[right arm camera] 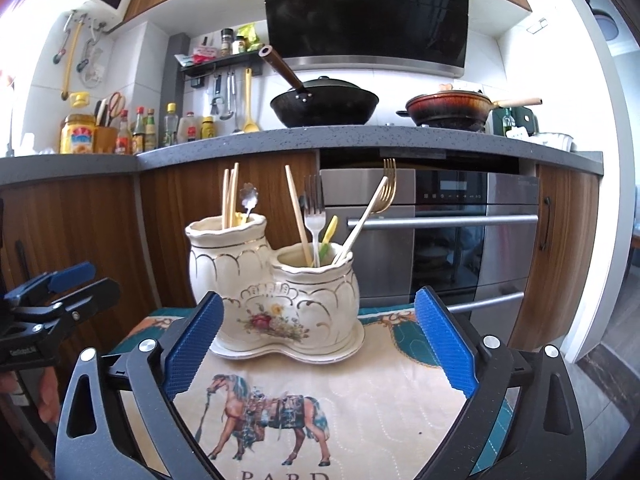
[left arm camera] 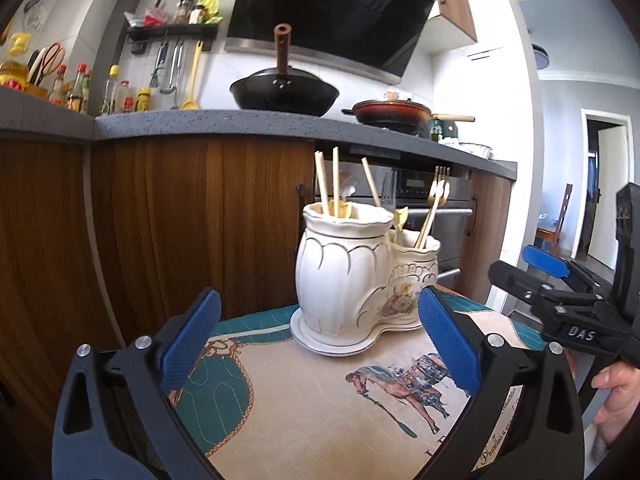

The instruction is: Organize utensils

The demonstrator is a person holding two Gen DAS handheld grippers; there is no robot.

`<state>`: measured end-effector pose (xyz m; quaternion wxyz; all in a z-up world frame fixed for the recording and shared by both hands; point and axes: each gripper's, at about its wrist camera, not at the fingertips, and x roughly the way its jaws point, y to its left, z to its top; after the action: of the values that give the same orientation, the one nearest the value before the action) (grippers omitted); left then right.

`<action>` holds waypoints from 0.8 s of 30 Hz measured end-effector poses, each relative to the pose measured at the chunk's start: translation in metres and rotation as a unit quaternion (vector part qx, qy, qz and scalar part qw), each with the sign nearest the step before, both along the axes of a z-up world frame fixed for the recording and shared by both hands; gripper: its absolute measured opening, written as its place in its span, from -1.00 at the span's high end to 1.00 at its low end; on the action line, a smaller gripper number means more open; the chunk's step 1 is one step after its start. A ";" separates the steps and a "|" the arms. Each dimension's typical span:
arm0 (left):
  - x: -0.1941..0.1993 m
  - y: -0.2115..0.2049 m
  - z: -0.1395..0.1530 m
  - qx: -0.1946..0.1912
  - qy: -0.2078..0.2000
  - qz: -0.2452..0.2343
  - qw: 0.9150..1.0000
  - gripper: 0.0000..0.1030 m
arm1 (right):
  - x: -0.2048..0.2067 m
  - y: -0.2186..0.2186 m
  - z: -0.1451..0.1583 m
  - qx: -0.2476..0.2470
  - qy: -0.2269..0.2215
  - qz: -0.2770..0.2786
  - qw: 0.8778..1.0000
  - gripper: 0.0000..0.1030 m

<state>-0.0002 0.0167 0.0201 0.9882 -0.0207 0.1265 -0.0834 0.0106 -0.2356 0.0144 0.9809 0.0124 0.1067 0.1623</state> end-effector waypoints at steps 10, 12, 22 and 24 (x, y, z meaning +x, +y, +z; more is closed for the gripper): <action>0.001 -0.008 -0.001 0.023 0.007 0.005 1.000 -0.89 | -0.002 0.000 0.000 -0.005 -0.006 -0.008 1.000 -0.90; 0.001 -0.009 -0.001 0.025 0.008 0.004 1.000 -0.89 | -0.002 0.001 0.000 -0.005 -0.004 -0.009 1.000 -0.90; 0.001 -0.008 -0.002 0.021 0.011 0.007 1.000 -0.89 | -0.002 0.000 -0.001 -0.005 -0.001 -0.013 1.000 -0.90; 0.001 -0.009 -0.002 0.021 0.011 0.007 1.000 -0.89 | -0.001 0.000 -0.001 -0.006 0.001 -0.014 1.000 -0.90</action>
<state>0.0011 0.0081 0.0182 0.9876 -0.0020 0.1388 -0.0735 0.0095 -0.2357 0.0131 0.9830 0.0085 0.1081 0.1481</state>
